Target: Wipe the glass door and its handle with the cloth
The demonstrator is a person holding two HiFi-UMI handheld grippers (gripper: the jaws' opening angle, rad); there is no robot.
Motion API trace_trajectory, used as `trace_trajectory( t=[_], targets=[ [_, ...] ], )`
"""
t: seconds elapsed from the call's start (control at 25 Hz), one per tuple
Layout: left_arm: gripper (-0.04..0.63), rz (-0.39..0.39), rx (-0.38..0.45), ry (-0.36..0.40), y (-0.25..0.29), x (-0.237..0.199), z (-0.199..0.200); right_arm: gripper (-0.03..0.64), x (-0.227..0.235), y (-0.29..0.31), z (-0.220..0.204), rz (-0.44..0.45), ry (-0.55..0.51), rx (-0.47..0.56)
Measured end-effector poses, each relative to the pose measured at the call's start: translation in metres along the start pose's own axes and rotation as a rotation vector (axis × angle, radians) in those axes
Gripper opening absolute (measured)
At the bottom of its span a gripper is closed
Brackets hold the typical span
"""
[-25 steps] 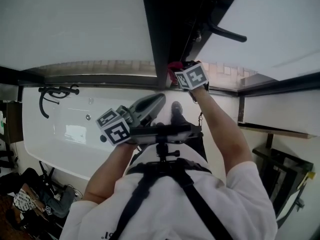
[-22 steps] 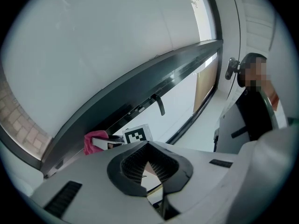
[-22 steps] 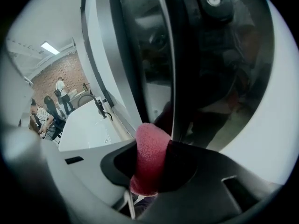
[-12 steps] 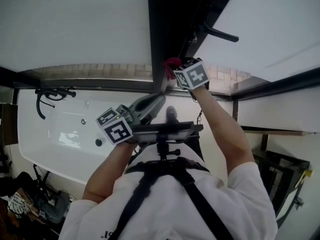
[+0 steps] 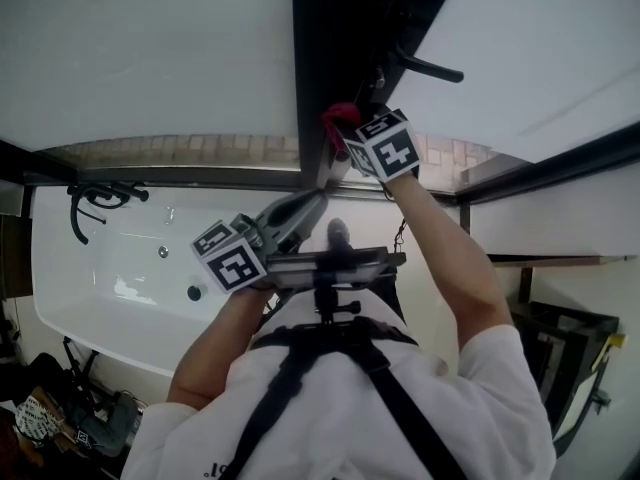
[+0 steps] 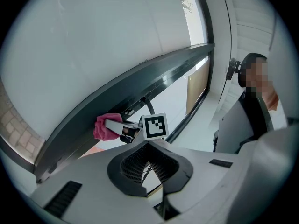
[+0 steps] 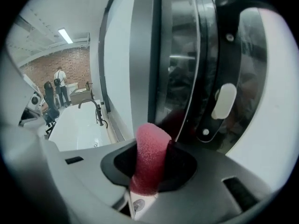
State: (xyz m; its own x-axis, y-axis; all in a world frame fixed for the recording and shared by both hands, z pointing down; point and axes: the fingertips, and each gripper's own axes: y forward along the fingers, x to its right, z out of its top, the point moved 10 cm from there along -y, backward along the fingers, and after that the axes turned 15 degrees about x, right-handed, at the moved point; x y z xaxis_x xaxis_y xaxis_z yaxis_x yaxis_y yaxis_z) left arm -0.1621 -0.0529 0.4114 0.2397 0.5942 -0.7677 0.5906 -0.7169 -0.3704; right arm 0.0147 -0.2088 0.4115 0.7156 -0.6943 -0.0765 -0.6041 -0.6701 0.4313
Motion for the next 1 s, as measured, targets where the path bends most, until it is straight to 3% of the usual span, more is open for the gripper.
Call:
trace_trajectory(
  t=[0.4, 1.0],
  targets=[
    [-0.008, -0.014, 0.006, -0.002, -0.002, 0.006, -0.007, 0.095, 0.000, -0.024, 0.041, -0.034, -0.080, 0.113],
    [-0.008, -0.029, 0.031, 0.010, -0.007, 0.007, -0.005, 0.095, -0.002, -0.040, 0.080, -0.042, -0.129, 0.182]
  ],
)
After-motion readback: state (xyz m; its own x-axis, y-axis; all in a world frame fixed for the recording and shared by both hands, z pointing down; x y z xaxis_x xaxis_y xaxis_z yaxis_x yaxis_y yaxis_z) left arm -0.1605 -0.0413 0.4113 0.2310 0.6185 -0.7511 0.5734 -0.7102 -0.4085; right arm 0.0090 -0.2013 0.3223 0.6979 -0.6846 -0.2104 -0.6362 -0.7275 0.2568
